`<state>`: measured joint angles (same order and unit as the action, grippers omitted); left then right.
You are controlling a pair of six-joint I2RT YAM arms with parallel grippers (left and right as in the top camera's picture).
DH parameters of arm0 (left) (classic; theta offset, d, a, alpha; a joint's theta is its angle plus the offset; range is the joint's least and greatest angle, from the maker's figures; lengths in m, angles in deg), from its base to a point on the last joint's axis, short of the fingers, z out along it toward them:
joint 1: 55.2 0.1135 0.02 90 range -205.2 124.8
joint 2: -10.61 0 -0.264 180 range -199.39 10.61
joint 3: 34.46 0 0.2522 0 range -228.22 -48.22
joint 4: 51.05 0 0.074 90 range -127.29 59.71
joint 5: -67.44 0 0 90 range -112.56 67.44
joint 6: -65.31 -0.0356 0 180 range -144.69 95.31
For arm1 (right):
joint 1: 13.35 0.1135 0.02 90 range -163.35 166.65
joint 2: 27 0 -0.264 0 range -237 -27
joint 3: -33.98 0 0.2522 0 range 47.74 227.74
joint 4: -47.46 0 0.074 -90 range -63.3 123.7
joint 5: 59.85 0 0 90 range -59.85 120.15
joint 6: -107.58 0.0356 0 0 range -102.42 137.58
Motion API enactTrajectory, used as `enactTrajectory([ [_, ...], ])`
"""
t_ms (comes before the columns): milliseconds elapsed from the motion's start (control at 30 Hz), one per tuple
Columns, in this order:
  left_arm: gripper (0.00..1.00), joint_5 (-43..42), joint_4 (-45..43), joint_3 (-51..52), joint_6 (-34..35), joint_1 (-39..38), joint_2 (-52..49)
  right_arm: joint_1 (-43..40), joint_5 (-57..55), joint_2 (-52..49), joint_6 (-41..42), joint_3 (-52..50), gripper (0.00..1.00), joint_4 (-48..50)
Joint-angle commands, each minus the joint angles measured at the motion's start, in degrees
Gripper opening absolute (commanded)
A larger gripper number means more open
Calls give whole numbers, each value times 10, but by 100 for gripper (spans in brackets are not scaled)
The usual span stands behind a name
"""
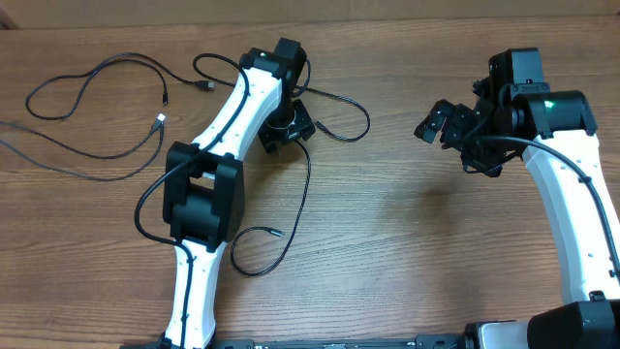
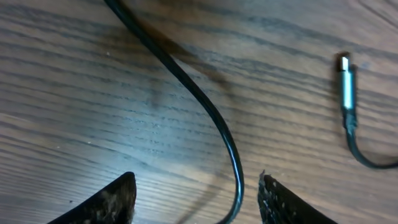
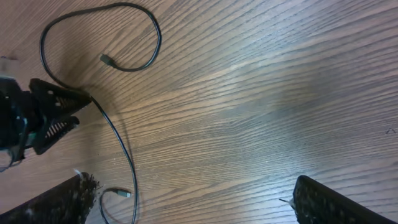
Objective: Untangle cables
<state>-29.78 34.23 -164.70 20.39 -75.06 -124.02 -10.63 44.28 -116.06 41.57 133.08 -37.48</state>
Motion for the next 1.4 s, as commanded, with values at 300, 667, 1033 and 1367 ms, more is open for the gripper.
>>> enactTrajectory([
  [300, 60, 62, -49, 2, 74, -7, -16, -2, -6, 0, 2, 2, 100, 2],
  [667, 40, 62, -45, 2, 78, -12, -48, -2, -6, 0, 2, 2, 100, 2],
  [1033, 4, 61, -6, -14, 76, -9, -39, -2, -6, 0, 2, 2, 100, 2],
  [1367, 4, 59, 89, -188, -81, 7, 161, -2, -6, 0, 2, 2, 100, 2],
])
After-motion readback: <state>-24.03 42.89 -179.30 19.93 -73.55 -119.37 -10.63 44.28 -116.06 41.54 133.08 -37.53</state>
